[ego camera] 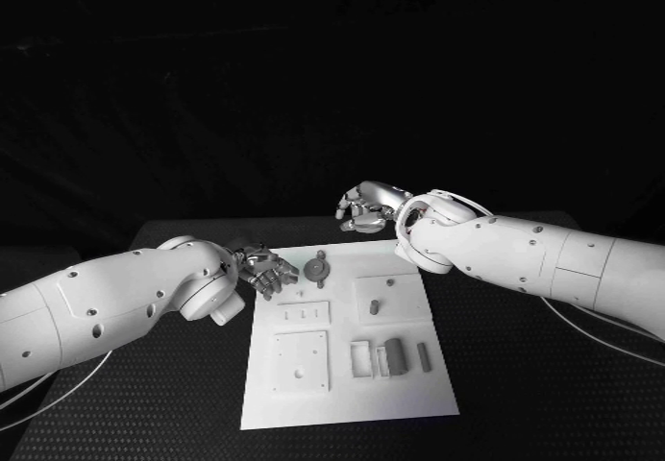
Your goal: Assemble the parts on the task board
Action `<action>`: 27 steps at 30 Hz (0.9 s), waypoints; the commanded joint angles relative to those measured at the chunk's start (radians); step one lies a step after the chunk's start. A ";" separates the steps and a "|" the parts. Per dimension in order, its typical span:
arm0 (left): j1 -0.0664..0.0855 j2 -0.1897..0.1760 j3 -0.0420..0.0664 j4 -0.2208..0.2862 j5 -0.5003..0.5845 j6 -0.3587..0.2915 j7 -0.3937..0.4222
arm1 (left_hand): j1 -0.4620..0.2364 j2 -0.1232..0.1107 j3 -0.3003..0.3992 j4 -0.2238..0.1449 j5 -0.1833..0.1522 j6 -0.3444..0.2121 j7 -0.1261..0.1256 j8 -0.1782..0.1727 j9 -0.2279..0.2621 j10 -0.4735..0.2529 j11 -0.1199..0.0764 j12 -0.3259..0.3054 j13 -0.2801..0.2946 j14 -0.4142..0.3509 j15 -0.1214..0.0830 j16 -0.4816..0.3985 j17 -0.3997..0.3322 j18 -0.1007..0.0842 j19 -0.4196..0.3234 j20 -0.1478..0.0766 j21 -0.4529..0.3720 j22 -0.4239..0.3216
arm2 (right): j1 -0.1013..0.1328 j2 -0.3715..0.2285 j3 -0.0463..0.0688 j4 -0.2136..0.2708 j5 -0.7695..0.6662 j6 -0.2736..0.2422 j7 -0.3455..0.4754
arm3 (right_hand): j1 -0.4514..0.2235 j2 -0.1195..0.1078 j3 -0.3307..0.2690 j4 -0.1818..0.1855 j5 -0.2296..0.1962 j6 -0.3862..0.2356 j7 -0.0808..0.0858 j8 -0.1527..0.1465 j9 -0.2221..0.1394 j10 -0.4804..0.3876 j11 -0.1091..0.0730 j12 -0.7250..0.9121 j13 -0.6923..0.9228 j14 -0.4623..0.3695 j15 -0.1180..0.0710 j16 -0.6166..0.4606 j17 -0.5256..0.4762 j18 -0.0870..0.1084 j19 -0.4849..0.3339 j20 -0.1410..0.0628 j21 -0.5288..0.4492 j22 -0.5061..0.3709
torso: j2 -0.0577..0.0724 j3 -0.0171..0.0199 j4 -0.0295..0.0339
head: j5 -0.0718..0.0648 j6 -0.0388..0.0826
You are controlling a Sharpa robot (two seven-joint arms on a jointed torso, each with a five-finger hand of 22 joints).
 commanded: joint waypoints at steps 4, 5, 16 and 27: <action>0.000 0.013 0.003 -0.004 -0.073 0.025 -0.065 | 0.023 0.000 -0.023 0.002 0.004 0.022 -0.022 -0.022 0.001 0.042 -0.022 0.106 0.102 0.151 -0.071 0.162 0.094 0.041 0.113 -0.060 0.174 0.170 | 0.008 0.002 0.014 -0.032 0.036 -0.018 0.026 | 0.004 -0.005 0.002 -0.007 0.002 0.149 -0.007 -0.003 0.002 -0.079 -0.013 -0.004 0.000 -0.009 -0.002 -0.004 -0.001 0.015 -0.006 0.001 -0.007 0.006 | 0.001 0.0000 -0.0004 | 0.001 -0.006; -0.001 0.015 0.003 -0.004 -0.073 0.032 -0.069 | 0.025 -0.001 -0.025 0.001 0.003 0.022 -0.028 -0.026 0.001 0.065 -0.029 0.145 0.133 0.178 -0.091 0.201 0.114 0.047 0.138 -0.074 0.212 0.203 | 0.009 0.003 0.016 -0.035 0.037 -0.017 0.026 | 0.004 -0.005 0.002 -0.007 0.002 0.149 -0.007 -0.003 0.002 -0.079 -0.013 -0.004 0.000 -0.009 -0.002 -0.004 -0.001 0.015 -0.006 0.001 -0.007 0.006 | 0.001 0.0001 -0.0005 | 0.001 -0.007; -0.019 0.051 0.003 -0.014 -0.092 0.065 -0.146 | 0.008 0.009 0.008 0.002 0.004 0.011 -0.036 -0.054 0.013 0.032 -0.042 0.363 0.341 0.240 -0.156 0.470 0.196 0.068 0.225 -0.145 0.442 0.282 | 0.013 0.009 0.022 -0.043 0.037 -0.008 0.027 | 0.007 -0.006 0.001 -0.007 0.002 0.149 -0.007 -0.003 0.003 -0.079 -0.013 -0.004 0.000 -0.009 -0.001 -0.004 0.000 0.015 -0.007 0.002 -0.008 0.006 | 0.001 0.0000 -0.0007 | -0.001 -0.023; -0.048 0.084 0.003 -0.045 -0.122 0.051 -0.183 | 0.005 0.012 0.015 0.001 0.004 0.008 -0.035 -0.058 0.020 0.023 -0.042 0.381 0.356 0.232 -0.157 0.500 0.179 0.068 0.223 -0.149 0.472 0.281 | 0.014 0.013 0.022 -0.044 0.037 -0.004 0.028 | 0.008 -0.005 0.001 -0.007 0.002 0.150 -0.007 -0.002 0.004 -0.079 -0.013 -0.003 0.001 -0.009 -0.001 -0.004 0.000 0.015 -0.007 0.002 -0.008 0.007 | 0.001 0.0004 -0.0002 | -0.005 -0.035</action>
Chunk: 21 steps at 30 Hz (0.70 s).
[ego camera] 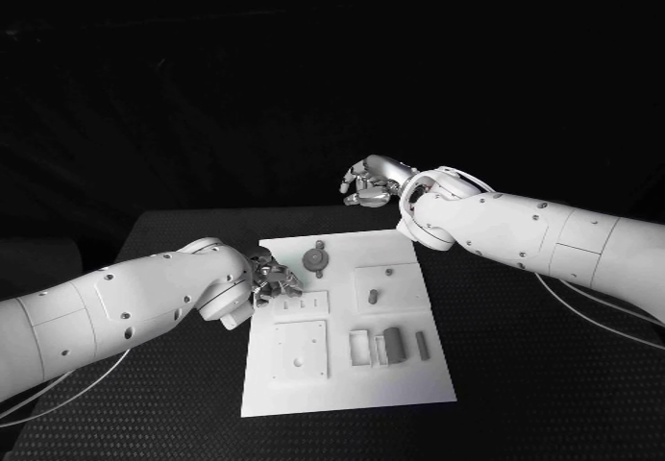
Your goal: Assemble the parts on the task board
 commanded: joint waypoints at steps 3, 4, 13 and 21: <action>-0.015 0.018 0.001 -0.014 -0.039 -0.002 -0.030 | -0.003 0.010 0.016 -0.007 0.004 -0.005 -0.004 -0.005 0.018 -0.009 0.001 0.006 0.003 0.016 -0.027 0.011 -0.006 0.066 0.005 -0.015 0.009 0.025 | 0.001 0.003 0.001 0.000 0.001 0.006 0.012 | 0.009 -0.005 -0.002 -0.004 0.002 0.150 -0.007 -0.002 0.002 -0.079 -0.013 -0.003 0.001 -0.003 0.000 -0.004 0.000 0.015 -0.007 0.002 -0.004 0.007 | 0.000 0.0001 0.0003 | -0.001 -0.005; -0.018 0.021 0.001 -0.017 -0.044 -0.005 -0.031 | -0.003 0.009 0.016 -0.008 0.004 -0.004 -0.004 -0.005 0.018 -0.009 0.001 0.006 0.004 0.016 -0.027 0.012 -0.007 0.066 0.005 -0.015 0.010 0.025 | 0.001 0.003 0.001 0.000 0.001 0.007 0.012 | 0.009 -0.005 -0.002 -0.004 0.002 0.150 -0.007 -0.002 0.002 -0.079 -0.013 -0.003 0.001 -0.003 0.000 -0.004 0.000 0.015 -0.007 0.002 -0.004 0.007 | 0.000 0.0000 0.0001 | -0.001 -0.006; -0.035 0.038 0.001 -0.032 -0.081 -0.029 -0.032 | -0.004 0.008 0.017 -0.007 0.004 -0.004 -0.004 -0.007 0.020 -0.011 0.002 0.010 0.006 0.013 -0.027 0.021 -0.015 0.066 0.003 -0.015 0.016 0.024 | 0.001 0.004 0.001 0.005 0.001 0.008 0.013 | 0.010 -0.005 -0.003 -0.004 0.002 0.151 -0.007 -0.002 0.003 -0.079 -0.013 -0.003 0.001 -0.003 0.001 -0.004 0.000 0.015 -0.007 0.003 -0.004 0.007 | 0.000 0.0002 0.0001 | -0.003 -0.011; -0.040 0.042 0.001 -0.032 -0.104 -0.033 -0.029 | -0.006 0.006 0.017 -0.007 0.004 -0.004 -0.004 -0.007 0.022 -0.012 0.002 0.011 0.007 0.010 -0.027 0.026 -0.020 0.066 0.000 -0.015 0.020 0.024 | 0.001 0.003 0.002 0.010 0.001 0.008 0.013 | 0.010 -0.005 -0.004 -0.004 0.002 0.151 -0.006 -0.002 0.003 -0.079 -0.013 -0.003 0.002 -0.003 0.001 -0.004 0.001 0.015 -0.007 0.003 -0.004 0.008 | -0.001 -0.0006 0.0009 | -0.005 -0.013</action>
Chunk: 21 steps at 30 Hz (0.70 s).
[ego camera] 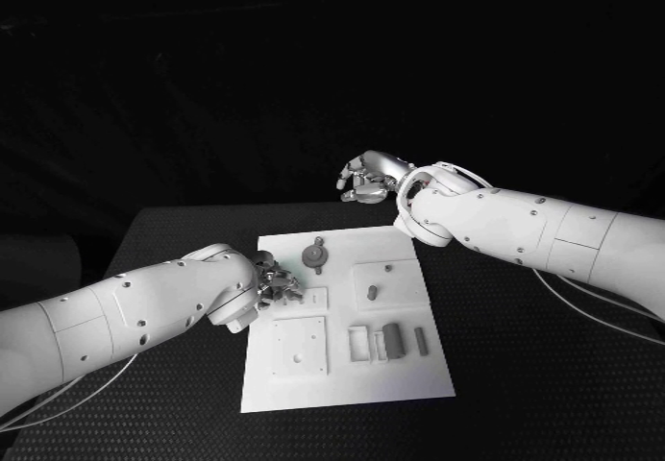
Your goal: Assemble the parts on the task board
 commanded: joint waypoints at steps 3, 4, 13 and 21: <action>-0.002 0.005 0.001 0.005 -0.036 -0.012 0.000 | -0.001 0.010 0.013 -0.008 0.003 -0.001 -0.005 0.003 0.003 -0.007 0.000 0.006 0.002 0.013 -0.023 0.008 -0.004 0.066 0.002 -0.011 0.006 0.024 | 0.000 0.000 0.001 0.004 -0.001 0.008 0.011 | 0.006 -0.001 -0.004 -0.004 0.002 0.151 -0.006 -0.002 0.001 -0.079 -0.013 -0.002 0.002 -0.003 -0.003 -0.004 0.001 0.015 -0.007 0.003 -0.004 0.008 | 0.000 -0.0006 0.0001 | -0.001 -0.001; -0.002 0.006 0.001 0.004 -0.036 -0.012 -0.001 | -0.001 0.010 0.013 -0.008 0.003 -0.001 -0.005 0.003 0.003 -0.007 0.000 0.006 0.002 0.013 -0.023 0.008 -0.004 0.066 0.001 -0.011 0.006 0.024 | 0.000 0.000 0.001 0.005 -0.001 0.009 0.011 | 0.006 -0.001 -0.004 -0.004 0.002 0.151 -0.006 -0.002 0.001 -0.079 -0.013 -0.002 0.002 -0.003 -0.003 -0.004 0.001 0.015 -0.007 0.003 -0.004 0.008 | 0.000 -0.0004 0.0000 | -0.001 -0.001; -0.007 0.013 0.001 0.000 -0.042 0.008 -0.003 | -0.004 0.006 0.012 -0.007 0.003 0.001 -0.005 0.004 0.005 -0.009 0.000 0.007 0.002 0.010 -0.023 0.013 -0.011 0.066 -0.002 -0.010 0.009 0.023 | 0.000 0.001 0.001 0.006 -0.001 0.011 0.011 | 0.006 -0.001 -0.005 -0.004 0.002 0.151 -0.006 -0.002 0.002 -0.079 -0.013 -0.002 0.002 -0.003 -0.003 -0.004 0.001 0.015 -0.007 0.003 -0.004 0.008 | 0.000 -0.0005 0.0002 | -0.003 -0.003; -0.009 0.014 0.001 0.005 -0.048 0.044 -0.005 | -0.009 0.004 0.012 -0.006 0.003 0.007 -0.007 0.005 0.008 -0.010 -0.001 0.008 0.001 0.007 -0.024 0.019 -0.020 0.066 -0.005 -0.010 0.013 0.023 | 0.000 0.001 0.001 0.005 -0.001 0.014 0.010 | 0.006 -0.001 -0.006 -0.004 0.002 0.151 -0.006 -0.002 0.002 -0.079 -0.013 -0.002 0.002 -0.003 -0.003 -0.003 0.001 0.015 -0.007 0.003 -0.004 0.008 | 0.000 -0.0005 0.0004 | -0.005 -0.004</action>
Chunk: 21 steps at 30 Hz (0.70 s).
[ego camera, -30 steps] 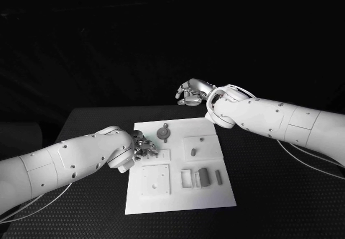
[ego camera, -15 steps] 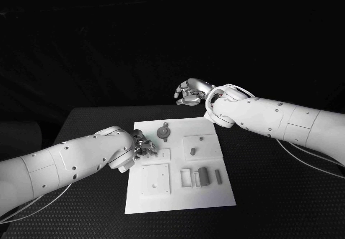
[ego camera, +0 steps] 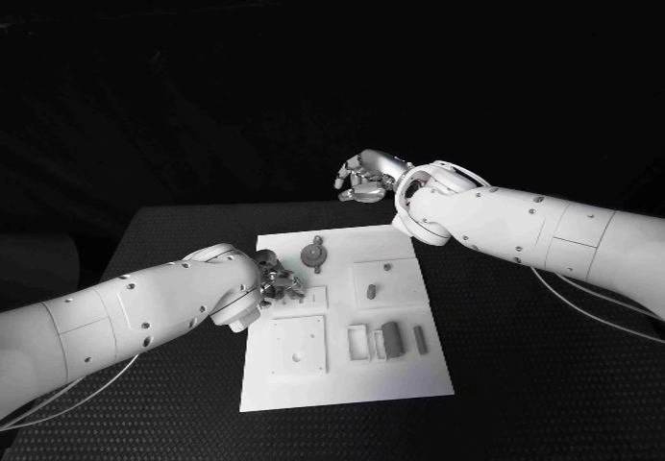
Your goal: Assemble the parts on the task board
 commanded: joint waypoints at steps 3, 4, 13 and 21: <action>-0.004 0.002 -0.002 0.004 -0.011 0.043 -0.007 | -0.010 0.004 0.012 -0.006 0.004 0.010 -0.006 0.005 0.003 -0.009 -0.001 0.005 0.001 0.010 -0.020 0.006 -0.004 0.066 -0.004 -0.006 0.006 0.023 | 0.000 0.001 0.001 0.000 -0.001 0.013 0.009 | 0.006 -0.001 -0.003 -0.001 0.002 0.151 -0.006 -0.002 0.002 -0.079 -0.013 -0.002 0.001 -0.003 -0.006 -0.003 0.001 0.014 -0.004 0.000 -0.004 0.008 | 0.000 0.0001 0.0001 | 0.000 -0.001; -0.004 0.002 -0.002 0.004 -0.011 0.045 -0.007 | -0.009 0.004 0.012 -0.006 0.004 0.010 -0.007 0.005 0.003 -0.009 -0.001 0.005 0.001 0.009 -0.020 0.006 -0.004 0.066 -0.005 -0.006 0.006 0.023 | 0.000 0.001 0.001 0.000 -0.001 0.013 0.009 | 0.007 -0.001 -0.003 -0.001 0.002 0.151 -0.006 -0.002 0.002 -0.079 -0.013 -0.002 0.002 -0.003 -0.006 -0.003 0.001 0.014 -0.004 0.000 -0.004 0.008 | 0.000 0.0001 -0.0001 | -0.001 -0.001; -0.005 0.000 -0.002 0.005 -0.037 0.053 -0.009 | -0.010 0.001 0.014 -0.006 0.004 0.015 -0.008 0.006 0.005 -0.010 -0.001 0.006 0.000 0.007 -0.021 0.011 -0.011 0.066 -0.007 -0.006 0.009 0.023 | 0.000 0.000 0.001 0.001 -0.001 0.014 0.009 | 0.007 -0.001 -0.004 -0.001 0.002 0.151 -0.006 -0.002 0.002 -0.079 -0.013 -0.002 0.002 -0.003 -0.006 -0.003 0.001 0.014 -0.004 0.001 -0.004 0.009 | 0.000 -0.0002 0.0001 | -0.001 -0.001; -0.005 -0.002 -0.002 0.006 -0.045 0.055 -0.010 | -0.011 0.001 0.015 -0.006 0.004 0.016 -0.008 0.006 0.006 -0.010 -0.002 0.006 -0.001 0.005 -0.021 0.013 -0.015 0.065 -0.008 -0.006 0.010 0.023 | 0.000 0.000 0.001 0.001 -0.001 0.015 0.009 | 0.007 -0.001 -0.005 -0.001 0.002 0.151 -0.006 -0.002 0.003 -0.079 -0.013 -0.002 0.002 -0.003 -0.006 -0.003 0.001 0.014 -0.004 0.001 -0.004 0.009 | 0.000 -0.0003 0.0003 | 0.000 -0.002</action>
